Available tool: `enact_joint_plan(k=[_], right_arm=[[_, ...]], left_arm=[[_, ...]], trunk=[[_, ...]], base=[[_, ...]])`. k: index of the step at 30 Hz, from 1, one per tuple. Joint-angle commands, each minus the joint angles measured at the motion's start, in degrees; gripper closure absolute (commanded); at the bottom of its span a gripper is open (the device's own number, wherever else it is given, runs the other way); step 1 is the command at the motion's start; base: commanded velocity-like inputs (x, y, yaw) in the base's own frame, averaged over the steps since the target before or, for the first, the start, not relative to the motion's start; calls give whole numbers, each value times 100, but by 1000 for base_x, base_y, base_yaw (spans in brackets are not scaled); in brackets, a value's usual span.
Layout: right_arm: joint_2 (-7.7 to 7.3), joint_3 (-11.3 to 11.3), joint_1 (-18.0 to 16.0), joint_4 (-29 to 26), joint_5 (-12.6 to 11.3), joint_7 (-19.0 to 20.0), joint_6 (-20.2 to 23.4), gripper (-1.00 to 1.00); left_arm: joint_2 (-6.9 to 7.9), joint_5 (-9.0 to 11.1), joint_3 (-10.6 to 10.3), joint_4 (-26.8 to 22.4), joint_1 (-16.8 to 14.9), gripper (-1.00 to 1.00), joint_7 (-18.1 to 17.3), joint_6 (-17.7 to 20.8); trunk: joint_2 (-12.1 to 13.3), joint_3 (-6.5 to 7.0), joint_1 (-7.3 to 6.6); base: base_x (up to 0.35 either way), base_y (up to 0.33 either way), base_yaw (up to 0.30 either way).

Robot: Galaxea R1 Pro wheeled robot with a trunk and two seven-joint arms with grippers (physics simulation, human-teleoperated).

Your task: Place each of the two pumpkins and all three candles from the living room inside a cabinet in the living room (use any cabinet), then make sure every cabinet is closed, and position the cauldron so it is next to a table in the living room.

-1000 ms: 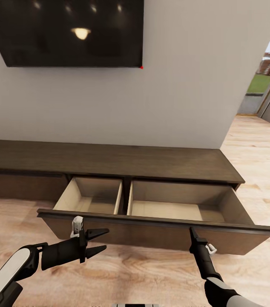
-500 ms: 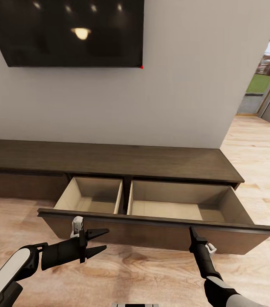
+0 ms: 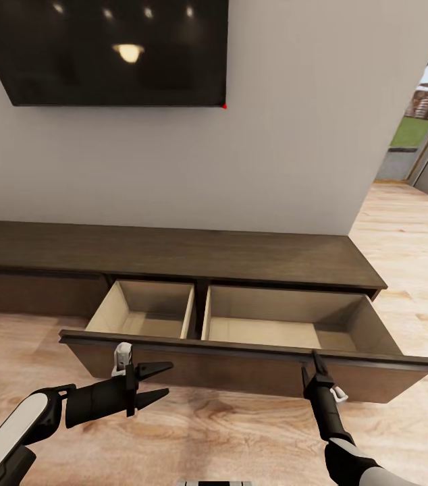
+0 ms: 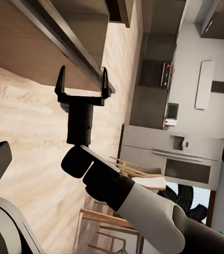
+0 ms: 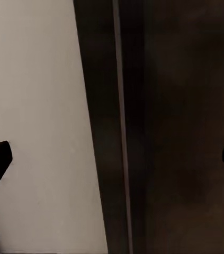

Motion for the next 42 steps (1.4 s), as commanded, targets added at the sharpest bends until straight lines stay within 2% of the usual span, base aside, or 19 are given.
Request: enact_joint_plan(k=[1,10,13,42], right_arm=[[-2,37,-3,4,-60,24,59,-100],[-2,37,-3,4,-60,29,61,-100],[-2,35,-3,4,-60,29,60,-100],[-2,39,-3,4,-60,12,66,-100]], left_arm=[[4,37,-5,0,-3,-100,25,7],[13,39,6,10,-3,-100,22,7],[12,44,12,10,-3,-100,25,7],[13,46,15,16,-3,-100,25,7]], trunk=[[-2,-4,-1],[-2,-4,-1],[118,49,-67],[118,49,-67]], base=[[0,0,0],[0,0,0],[0,0,0],[-9,0,0]])
